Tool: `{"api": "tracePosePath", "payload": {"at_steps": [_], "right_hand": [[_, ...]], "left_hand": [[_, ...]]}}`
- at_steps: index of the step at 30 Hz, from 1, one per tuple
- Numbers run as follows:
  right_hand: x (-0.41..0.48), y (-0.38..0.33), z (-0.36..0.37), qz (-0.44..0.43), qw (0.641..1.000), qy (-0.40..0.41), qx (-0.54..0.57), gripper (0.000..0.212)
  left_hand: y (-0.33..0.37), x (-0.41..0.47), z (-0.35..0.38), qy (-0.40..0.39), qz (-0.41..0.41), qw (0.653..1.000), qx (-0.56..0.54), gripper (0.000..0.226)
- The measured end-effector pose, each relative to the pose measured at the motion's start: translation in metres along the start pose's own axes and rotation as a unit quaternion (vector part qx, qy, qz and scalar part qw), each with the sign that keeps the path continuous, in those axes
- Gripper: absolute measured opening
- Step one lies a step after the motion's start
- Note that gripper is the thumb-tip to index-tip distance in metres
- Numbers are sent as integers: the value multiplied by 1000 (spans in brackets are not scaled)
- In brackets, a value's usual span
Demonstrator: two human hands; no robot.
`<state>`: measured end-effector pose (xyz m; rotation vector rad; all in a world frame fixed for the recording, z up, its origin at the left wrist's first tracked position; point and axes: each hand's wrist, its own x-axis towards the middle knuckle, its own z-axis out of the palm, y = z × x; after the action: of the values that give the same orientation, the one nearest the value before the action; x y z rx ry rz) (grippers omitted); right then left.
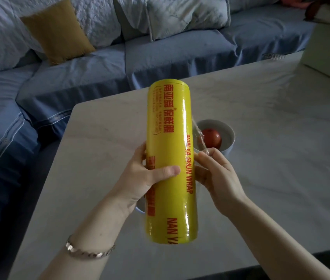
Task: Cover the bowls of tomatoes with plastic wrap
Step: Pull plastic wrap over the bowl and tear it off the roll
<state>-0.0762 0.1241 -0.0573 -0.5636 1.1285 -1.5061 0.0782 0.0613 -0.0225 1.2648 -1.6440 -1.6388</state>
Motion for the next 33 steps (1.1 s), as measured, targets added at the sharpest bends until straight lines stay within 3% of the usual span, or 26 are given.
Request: {"api": "tracePosePath", "payload": {"at_steps": [6, 8, 14, 17, 22, 27, 33], "right_hand": [[7, -2, -1, -15, 999, -5, -36, 21], [7, 3, 1, -36, 997, 46, -57, 23], [7, 21, 2, -141, 961, 197, -133, 34], [8, 24, -5, -175, 942, 236, -165, 37], [11, 41, -6, -134, 942, 240, -192, 34], [28, 63, 0, -63, 945, 224, -231, 35], [37, 83, 4, -15, 940, 231, -249, 36]], "left_hand": [[-16, 0, 11, 9, 12, 995, -95, 97], [-16, -1, 13, 2, 12, 992, -125, 86], [-11, -5, 8, 57, -1, 993, -100, 87], [-9, -11, 3, 136, -12, 990, 26, 86], [-9, -17, -10, 218, -70, 935, 271, 115], [-6, -13, -9, 210, -149, 888, 382, 117], [-8, -12, -11, 211, -157, 857, 443, 118]]}}
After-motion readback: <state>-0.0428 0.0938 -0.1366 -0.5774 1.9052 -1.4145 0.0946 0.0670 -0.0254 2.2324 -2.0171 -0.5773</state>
